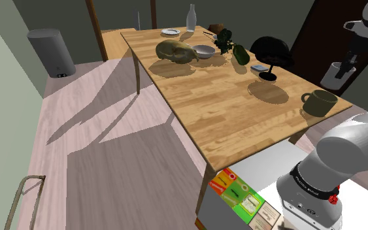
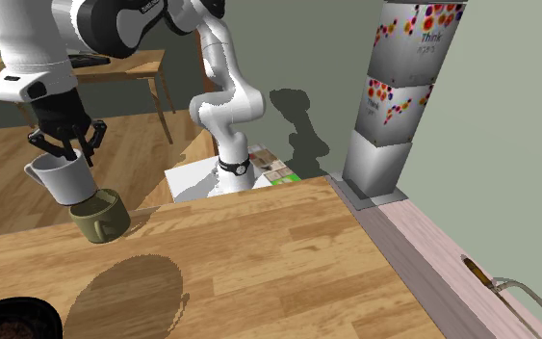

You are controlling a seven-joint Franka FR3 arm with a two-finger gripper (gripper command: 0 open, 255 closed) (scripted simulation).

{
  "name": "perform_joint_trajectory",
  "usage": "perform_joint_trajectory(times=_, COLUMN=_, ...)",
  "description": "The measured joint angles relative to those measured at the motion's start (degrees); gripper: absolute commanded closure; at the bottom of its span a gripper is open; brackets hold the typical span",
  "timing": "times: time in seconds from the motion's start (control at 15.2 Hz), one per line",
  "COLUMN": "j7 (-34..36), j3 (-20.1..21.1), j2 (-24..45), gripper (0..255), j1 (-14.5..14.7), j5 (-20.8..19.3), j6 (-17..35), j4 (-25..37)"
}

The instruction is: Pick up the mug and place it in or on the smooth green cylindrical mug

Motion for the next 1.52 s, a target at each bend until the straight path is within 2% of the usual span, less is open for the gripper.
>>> perform_joint_trajectory(times=0.46, j7=0.61, j3=-2.63, j2=0.9, gripper=255, j1=0.0, j5=-1.62, j6=5.08, j4=-3.96)
perform_joint_trajectory(times=0.86, j7=0.68, j3=-2.83, j2=0.95, gripper=255, j1=-0.03, j5=-1.78, j6=5.53, j4=-4.32)
perform_joint_trajectory(times=0.92, j7=0.68, j3=-2.83, j2=0.94, gripper=0, j1=-0.03, j5=-1.78, j6=5.54, j4=-4.31)
perform_joint_trajectory(times=1.32, j7=0.68, j3=-2.83, j2=0.94, gripper=0, j1=-0.03, j5=-1.78, j6=5.54, j4=-4.32)
perform_joint_trajectory(times=1.52, j7=0.48, j3=-0.13, j2=-0.38, gripper=0, j1=-0.35, j5=-0.52, j6=1.23, j4=-1.58)
